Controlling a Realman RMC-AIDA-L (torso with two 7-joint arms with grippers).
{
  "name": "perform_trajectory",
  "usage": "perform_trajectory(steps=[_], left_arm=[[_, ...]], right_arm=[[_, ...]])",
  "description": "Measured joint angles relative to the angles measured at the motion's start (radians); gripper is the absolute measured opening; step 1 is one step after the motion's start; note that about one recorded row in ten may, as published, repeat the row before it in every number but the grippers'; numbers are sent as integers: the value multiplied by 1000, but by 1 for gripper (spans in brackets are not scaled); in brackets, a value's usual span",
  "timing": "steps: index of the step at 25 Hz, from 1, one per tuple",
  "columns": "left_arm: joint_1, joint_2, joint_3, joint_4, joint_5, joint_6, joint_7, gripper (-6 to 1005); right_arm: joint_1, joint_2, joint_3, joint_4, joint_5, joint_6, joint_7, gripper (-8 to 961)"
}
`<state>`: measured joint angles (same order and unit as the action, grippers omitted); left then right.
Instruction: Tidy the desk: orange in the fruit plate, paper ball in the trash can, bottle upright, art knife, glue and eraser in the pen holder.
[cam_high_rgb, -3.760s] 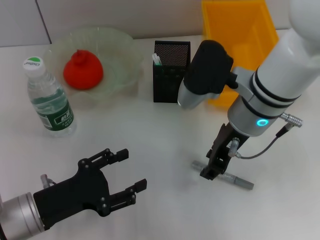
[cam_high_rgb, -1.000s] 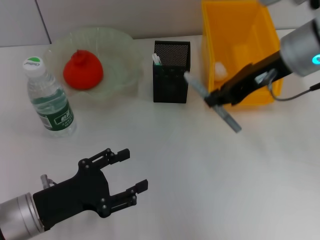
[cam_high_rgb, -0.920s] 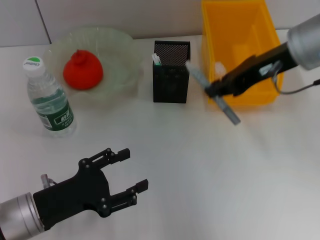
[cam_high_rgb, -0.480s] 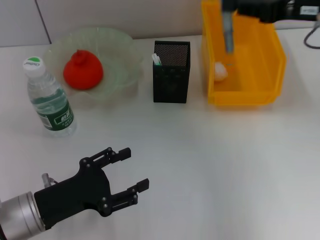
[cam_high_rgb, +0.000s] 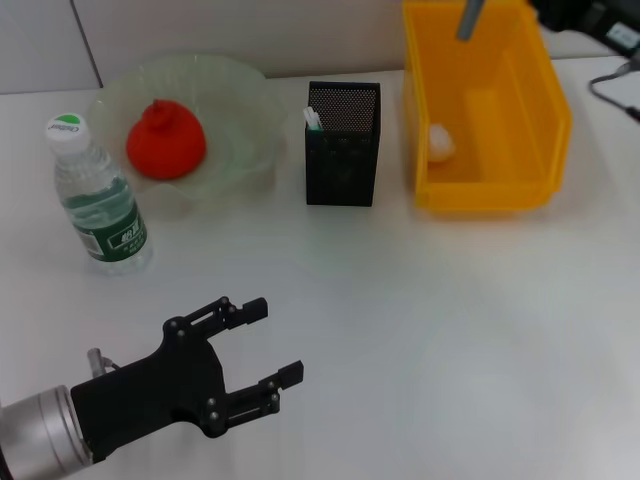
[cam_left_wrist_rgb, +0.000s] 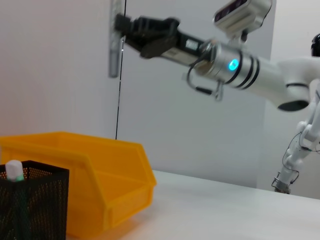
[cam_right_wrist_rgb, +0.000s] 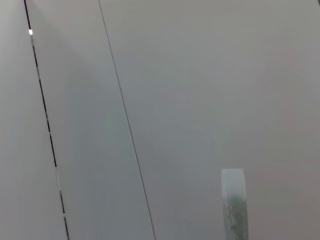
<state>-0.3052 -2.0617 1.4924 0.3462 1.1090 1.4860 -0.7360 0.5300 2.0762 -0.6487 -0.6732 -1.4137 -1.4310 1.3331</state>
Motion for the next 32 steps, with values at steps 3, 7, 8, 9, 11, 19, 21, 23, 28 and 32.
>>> perform_trajectory(steps=[3, 7, 8, 9, 11, 19, 21, 23, 28, 32], left_arm=[[0, 0, 1, 0, 0, 3, 0, 773], [0, 0, 1, 1, 0, 6, 0, 773], [0, -1, 2, 1, 0, 6, 0, 773], [-1, -1, 2, 1, 0, 7, 0, 773], [-1, -1, 2, 2, 0, 7, 0, 773], [-2, -2, -1, 2, 0, 22, 2, 773], [-2, -1, -1, 2, 0, 23, 2, 773], [-2, -1, 0, 2, 0, 24, 1, 773], [-2, 2, -2, 2, 0, 35, -9, 773], [-4, 3, -7, 2, 0, 49, -26, 773]], right_arm=[[41, 4, -5, 124, 37, 12, -190, 131], [97, 6, -14, 271, 54, 59, -372, 130], [107, 7, -17, 296, 54, 75, -409, 130], [123, 8, -19, 337, 52, 96, -470, 130], [134, 9, -20, 373, 50, 107, -517, 130], [154, 11, -36, 447, 49, 156, -616, 130], [155, 13, -48, 449, 52, 157, -643, 130], [157, 13, -47, 455, 54, 157, -662, 131], [177, 15, -42, 499, 75, 171, -738, 131], [205, 16, -51, 519, 103, 259, -745, 130]])
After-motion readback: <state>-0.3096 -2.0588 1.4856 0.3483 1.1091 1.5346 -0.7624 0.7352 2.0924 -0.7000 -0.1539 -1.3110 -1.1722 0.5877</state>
